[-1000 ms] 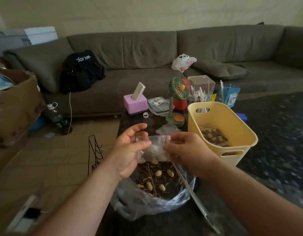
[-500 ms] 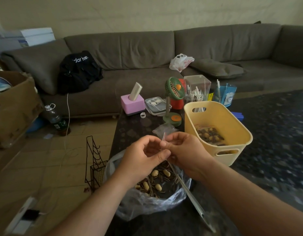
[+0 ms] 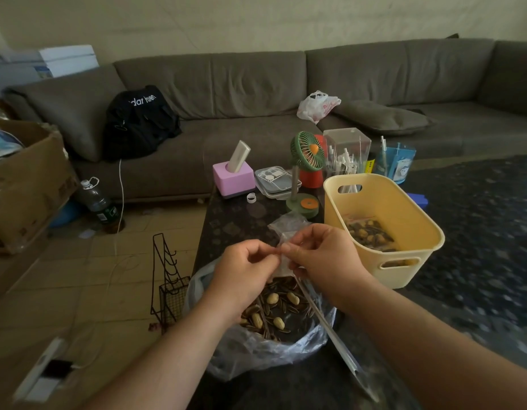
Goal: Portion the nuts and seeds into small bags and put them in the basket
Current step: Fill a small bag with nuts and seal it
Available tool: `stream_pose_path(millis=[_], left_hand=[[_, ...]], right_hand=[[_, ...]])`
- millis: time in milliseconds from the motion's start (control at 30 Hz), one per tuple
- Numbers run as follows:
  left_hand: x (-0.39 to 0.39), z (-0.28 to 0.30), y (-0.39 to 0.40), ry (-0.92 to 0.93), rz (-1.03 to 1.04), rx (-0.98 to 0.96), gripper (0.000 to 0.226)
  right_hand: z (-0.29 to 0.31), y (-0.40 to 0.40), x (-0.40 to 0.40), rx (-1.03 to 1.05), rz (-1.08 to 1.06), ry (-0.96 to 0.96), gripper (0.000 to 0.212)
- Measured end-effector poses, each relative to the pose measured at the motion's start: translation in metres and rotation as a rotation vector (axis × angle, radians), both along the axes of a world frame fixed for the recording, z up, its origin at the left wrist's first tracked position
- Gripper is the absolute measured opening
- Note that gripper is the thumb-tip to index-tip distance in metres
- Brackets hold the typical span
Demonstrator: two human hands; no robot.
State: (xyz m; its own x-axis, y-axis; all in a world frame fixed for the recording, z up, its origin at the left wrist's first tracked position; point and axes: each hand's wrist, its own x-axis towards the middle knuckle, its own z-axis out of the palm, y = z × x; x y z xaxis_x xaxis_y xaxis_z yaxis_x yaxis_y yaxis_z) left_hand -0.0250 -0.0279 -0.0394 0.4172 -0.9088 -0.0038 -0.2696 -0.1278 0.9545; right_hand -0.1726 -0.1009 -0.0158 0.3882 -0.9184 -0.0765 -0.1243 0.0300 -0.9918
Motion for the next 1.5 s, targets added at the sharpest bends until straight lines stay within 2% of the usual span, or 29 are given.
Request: stream_pose_path(millis=[67,167,267,400,433,500,567,633,700,767,867,933,1033,1133,1233,1300,1367,1500], left_hand=[[0.002,0.001,0.002,-0.231,0.058,-0.009,0.016],[0.001,0.003,0.003,-0.349,0.065,-0.031,0.022],[0.0,-0.002,0.002,-0.452,-0.01,-0.051,0.029],[0.005,-0.003,0.002,-0.498,-0.15,-0.068,0.011],[0.008,-0.003,0.002,-0.523,-0.195,-0.096,0.017],[0.013,-0.005,0.003,-0.62,-0.272,-0.146,0.054],[0.013,-0.003,0.004,-0.627,-0.292,-0.111,0.092],[0.01,-0.003,0.004,-0.599,-0.263,-0.104,0.106],[0.009,-0.002,0.002,-0.558,-0.252,-0.098,0.104],[0.009,0.0,0.001,-0.534,-0.262,-0.073,0.092],[0.012,0.001,-0.001,-0.603,-0.237,-0.093,0.072],[0.014,0.0,-0.002,-0.668,-0.222,-0.124,0.068],[0.017,-0.004,-0.004,-0.732,-0.225,-0.129,0.071],[0.02,-0.008,-0.005,-0.706,-0.185,-0.164,0.067],[0.024,-0.01,-0.005,-0.669,-0.103,-0.199,0.063],[0.026,-0.011,-0.006,-0.637,-0.084,-0.204,0.059],[0.026,-0.011,-0.006,-0.609,-0.078,-0.179,0.055],[0.026,-0.009,-0.004,-0.627,-0.104,-0.095,0.049]], right_hand=[[-0.002,-0.003,-0.002,-0.163,-0.034,0.155,0.014],[-0.002,-0.004,-0.007,-0.412,-0.023,0.391,0.013],[-0.002,-0.001,-0.006,-0.359,0.043,0.393,0.012],[0.004,-0.001,-0.005,-0.193,0.036,0.251,0.016],[0.006,-0.001,-0.005,-0.117,0.043,0.18,0.017],[0.011,0.0,-0.005,0.029,0.081,0.04,0.02],[0.015,0.001,-0.004,0.133,0.15,-0.061,0.022],[0.015,0.002,-0.004,0.18,0.22,-0.082,0.023],[0.015,0.002,-0.005,0.123,0.262,-0.014,0.022],[0.011,0.0,-0.006,-0.052,0.256,0.135,0.021],[0.011,-0.007,-0.01,-0.291,0.176,0.343,0.019],[0.012,-0.012,-0.012,-0.29,0.15,0.326,0.017],[0.012,-0.013,-0.011,-0.183,0.153,0.224,0.015],[0.011,-0.013,-0.01,-0.147,0.138,0.129,0.017],[0.013,-0.015,-0.013,-0.205,0.215,0.08,0.008],[0.014,-0.012,-0.015,-0.299,0.356,0.177,0.012],[0.01,-0.009,-0.015,-0.435,0.409,0.362,0.017],[0.006,-0.006,-0.017,-0.552,0.329,0.353,0.011]])
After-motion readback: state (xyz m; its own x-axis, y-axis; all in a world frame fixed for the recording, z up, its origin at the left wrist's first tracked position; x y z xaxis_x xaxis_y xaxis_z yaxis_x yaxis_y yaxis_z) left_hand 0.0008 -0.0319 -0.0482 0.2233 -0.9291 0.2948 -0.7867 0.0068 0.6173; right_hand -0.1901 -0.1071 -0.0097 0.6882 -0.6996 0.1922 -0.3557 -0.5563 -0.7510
